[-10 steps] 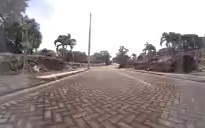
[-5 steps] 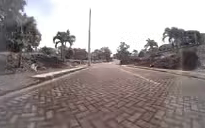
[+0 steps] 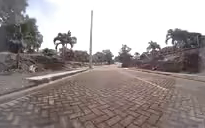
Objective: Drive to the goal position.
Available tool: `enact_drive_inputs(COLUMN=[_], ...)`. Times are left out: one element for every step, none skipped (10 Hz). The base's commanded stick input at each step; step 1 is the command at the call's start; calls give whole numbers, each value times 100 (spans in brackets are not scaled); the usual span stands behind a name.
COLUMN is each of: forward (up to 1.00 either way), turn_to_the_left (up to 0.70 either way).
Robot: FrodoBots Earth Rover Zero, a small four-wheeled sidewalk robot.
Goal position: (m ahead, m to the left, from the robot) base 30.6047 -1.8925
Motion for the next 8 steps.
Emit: enact_drive_inputs(forward=[70, 70, 70, 70, 70, 70, 70, 70], turn_to_the_left=[0, 0, 0, 0, 0, 0, 0, 0])
